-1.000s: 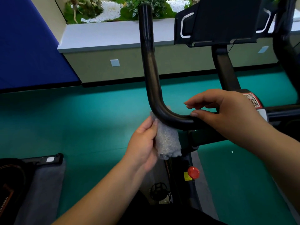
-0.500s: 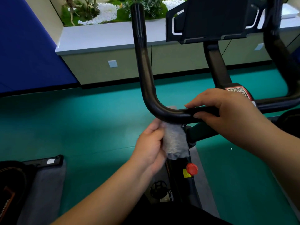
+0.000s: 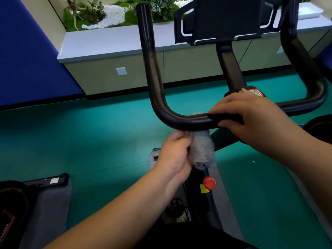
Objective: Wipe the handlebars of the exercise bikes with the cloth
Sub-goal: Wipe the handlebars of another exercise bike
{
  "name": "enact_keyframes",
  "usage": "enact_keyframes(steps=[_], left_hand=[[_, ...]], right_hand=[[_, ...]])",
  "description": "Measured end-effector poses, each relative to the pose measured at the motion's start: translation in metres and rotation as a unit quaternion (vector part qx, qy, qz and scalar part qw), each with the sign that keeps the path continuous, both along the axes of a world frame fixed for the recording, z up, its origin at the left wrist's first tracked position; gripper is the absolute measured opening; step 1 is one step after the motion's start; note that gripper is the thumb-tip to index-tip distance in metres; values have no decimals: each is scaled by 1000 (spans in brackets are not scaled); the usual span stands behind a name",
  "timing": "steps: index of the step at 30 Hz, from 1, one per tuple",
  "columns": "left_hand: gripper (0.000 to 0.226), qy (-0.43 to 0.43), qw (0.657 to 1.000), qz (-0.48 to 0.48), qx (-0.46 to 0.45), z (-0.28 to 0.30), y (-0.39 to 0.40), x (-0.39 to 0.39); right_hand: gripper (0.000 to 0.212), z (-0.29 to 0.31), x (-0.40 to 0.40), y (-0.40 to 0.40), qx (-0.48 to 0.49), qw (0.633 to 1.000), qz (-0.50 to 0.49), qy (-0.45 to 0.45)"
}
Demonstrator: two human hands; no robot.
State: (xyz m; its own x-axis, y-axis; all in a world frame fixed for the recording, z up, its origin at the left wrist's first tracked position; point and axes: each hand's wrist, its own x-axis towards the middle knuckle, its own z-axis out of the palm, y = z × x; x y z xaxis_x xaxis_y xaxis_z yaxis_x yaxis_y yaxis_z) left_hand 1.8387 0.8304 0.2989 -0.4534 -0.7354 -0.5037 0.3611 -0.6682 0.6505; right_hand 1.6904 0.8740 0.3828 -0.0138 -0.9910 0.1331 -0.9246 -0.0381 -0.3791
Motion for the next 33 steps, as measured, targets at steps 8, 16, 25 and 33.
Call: enact_keyframes(steps=[8,16,25,33], left_hand=[[36,38,999,4,5,0,-6,25],[19,15,1000,-6,8,2,9,-20],[26,34,999,-15,-17,-1,15,-4],[23,28,999,-32,-6,0,17,-39]], right_hand=[[35,-4,-3,3,-9,1000,-3,-16],[34,-8,-7,2,-12,1000,5,-10],[35,-10,-15,5,-37,999,-15,-1],[34,-15,-18,4,-37,999,-7,-8]])
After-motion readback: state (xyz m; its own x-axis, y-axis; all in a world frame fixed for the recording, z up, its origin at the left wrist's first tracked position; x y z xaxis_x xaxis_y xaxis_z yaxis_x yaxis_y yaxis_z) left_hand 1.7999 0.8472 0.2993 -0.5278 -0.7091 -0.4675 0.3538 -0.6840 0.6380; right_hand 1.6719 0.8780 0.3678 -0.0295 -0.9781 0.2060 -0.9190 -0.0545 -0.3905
